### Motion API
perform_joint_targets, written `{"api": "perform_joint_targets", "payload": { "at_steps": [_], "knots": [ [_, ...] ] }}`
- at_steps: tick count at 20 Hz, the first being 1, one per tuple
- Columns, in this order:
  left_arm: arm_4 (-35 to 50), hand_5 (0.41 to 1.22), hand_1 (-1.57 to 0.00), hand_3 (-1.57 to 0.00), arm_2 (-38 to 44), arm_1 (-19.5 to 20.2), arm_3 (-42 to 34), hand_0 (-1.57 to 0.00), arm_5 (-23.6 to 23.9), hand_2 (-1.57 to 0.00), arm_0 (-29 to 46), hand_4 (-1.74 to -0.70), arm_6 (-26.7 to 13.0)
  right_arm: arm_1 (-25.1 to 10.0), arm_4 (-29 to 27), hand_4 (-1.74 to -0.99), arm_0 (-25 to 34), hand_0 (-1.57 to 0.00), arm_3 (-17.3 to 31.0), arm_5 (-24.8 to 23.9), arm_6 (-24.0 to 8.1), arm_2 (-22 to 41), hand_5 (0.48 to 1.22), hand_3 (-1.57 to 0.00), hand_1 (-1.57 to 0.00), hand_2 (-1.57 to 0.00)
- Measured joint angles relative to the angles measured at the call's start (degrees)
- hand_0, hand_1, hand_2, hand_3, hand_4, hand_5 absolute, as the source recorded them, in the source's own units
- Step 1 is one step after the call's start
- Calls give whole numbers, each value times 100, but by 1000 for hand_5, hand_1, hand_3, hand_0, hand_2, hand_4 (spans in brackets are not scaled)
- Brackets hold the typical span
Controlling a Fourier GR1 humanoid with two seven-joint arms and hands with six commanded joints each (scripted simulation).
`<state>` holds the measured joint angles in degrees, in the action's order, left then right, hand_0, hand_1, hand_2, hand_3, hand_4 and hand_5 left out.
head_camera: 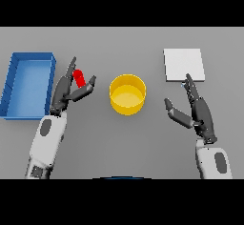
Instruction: Pick up the red beaker and tilt it to pour out 1 green nut into yellow bowl. Pick up the yellow bowl and place it on the metallic measuring scale.
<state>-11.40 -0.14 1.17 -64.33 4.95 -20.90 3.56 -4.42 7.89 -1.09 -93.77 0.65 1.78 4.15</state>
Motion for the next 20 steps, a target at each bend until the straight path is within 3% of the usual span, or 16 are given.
{"api": "perform_joint_targets", "payload": {
  "at_steps": [5,6,8,9,11,12,13,16,17,20],
  "knots": [
    [90,709,1,1,188,-95,668,1,58,-1,-391,-1331,417,-16,-7,-1303,-15,1,58,-27,152,-54,646,1,1,1],
    [139,726,-6,-30,268,-71,757,1,72,-50,-427,-1347,549,10,-59,-1301,20,1,91,7,35,-52,647,1,1,1],
    [178,765,-306,-239,362,-164,964,-338,200,-322,-611,-1385,582,17,-27,-1294,-30,1,68,-25,85,-48,645,1,1,1],
    [188,786,-556,-416,374,-221,1035,-585,226,-551,-610,-1416,679,20,-16,-1292,-10,1,57,-49,67,-52,645,1,1,1],
    [320,943,-921,-832,529,-293,1182,-940,301,-918,-742,-1425,742,-8,-46,-1290,2,1,48,-20,-11,-69,646,1,1,1],
    [353,998,-1051,-980,579,-323,1285,-1066,323,-1049,-791,-1483,868,-27,-45,-1291,-42,1,-10,-12,20,-64,647,1,1,1],
    [353,1043,-1155,-1081,614,-312,1387,-1167,316,-1153,-848,-1529,968,-8,-39,-1291,-9,1,-2,-26,4,-58,649,1,1,1],
    [299,1130,-1358,-1176,528,-296,1358,-1364,381,-1357,-890,-1621,1034,-23,-14,-1290,-58,1,60,-9,54,-53,649,1,1,1],
    [344,1148,-1401,-1255,494,-306,1337,-1406,316,-1400,-804,-1587,1157,0,-9,-1290,-9,1,58,-21,20,-39,648,1,1,1],
    [219,1184,-1484,-1409,337,-295,1244,-1486,373,-1483,-774,-1529,974,43,25,-1287,-13,1,60,-77,109,-30,650,1,1,1]
  ]
}}
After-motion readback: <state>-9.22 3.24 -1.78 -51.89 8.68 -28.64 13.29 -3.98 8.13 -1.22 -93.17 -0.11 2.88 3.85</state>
